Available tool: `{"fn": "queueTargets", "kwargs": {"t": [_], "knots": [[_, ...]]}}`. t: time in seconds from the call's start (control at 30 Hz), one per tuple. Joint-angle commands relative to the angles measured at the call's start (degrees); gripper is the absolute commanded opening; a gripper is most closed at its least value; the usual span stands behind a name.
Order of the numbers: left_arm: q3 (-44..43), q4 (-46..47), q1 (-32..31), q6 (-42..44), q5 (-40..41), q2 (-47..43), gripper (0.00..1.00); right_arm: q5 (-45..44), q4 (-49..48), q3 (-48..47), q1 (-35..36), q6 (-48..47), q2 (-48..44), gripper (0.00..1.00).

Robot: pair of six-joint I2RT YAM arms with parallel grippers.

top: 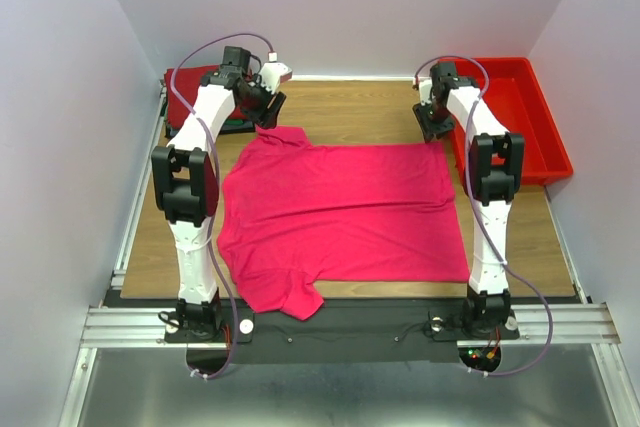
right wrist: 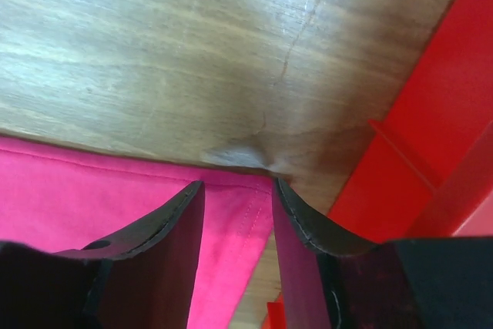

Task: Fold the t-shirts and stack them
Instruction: Flatten the tshirt out

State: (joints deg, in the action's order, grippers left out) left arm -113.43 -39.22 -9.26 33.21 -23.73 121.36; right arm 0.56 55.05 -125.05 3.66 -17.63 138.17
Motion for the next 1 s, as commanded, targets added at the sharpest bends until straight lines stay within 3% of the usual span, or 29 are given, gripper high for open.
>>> {"fn": "queueTargets", "kwargs": {"t": [0.0, 0.37, 0.6, 0.67, 0.7, 0.73, 0.87, 0.97], "knots": [[-2.3, 0.0, 0.3, -1.2, -0.4, -0.9, 0.67, -2.5, -1.9, 1.0, -0.2, -3.0, -2.6, 0.47], [-1.1, 0.9, 0.3, -1.2, 0.1, -0.5, 0.68, -8.6, -1.8, 2.9, -0.2, -4.4, -1.2, 0.52], [0.3, 1.9, 0.4, -1.2, 0.8, -0.3, 0.68, -6.3, 0.4, 2.7, -0.1, -2.9, -0.1, 0.54], [0.5, 1.8, 0.4, -1.3, 1.0, -0.2, 0.68, -6.9, 0.7, 2.4, -0.2, -2.1, 0.3, 0.58], [0.6, 1.9, 0.5, -1.4, 0.9, -0.2, 0.68, -7.5, 0.6, 2.3, -0.2, -1.7, 0.3, 0.67], [0.7, 1.9, 0.5, -1.5, 1.0, -0.2, 0.68, -7.9, 0.6, 2.1, -0.3, -1.4, 0.3, 0.68], [0.8, 2.3, 0.6, -1.7, 0.7, -0.2, 0.68, -7.0, 0.6, -0.3, -0.9, -0.2, -0.2, 0.66], [0.5, 3.7, 1.4, -3.7, 1.7, 0.4, 0.66, -1.4, 0.7, -2.1, -0.9, 0.3, -1.4, 0.65]]}}
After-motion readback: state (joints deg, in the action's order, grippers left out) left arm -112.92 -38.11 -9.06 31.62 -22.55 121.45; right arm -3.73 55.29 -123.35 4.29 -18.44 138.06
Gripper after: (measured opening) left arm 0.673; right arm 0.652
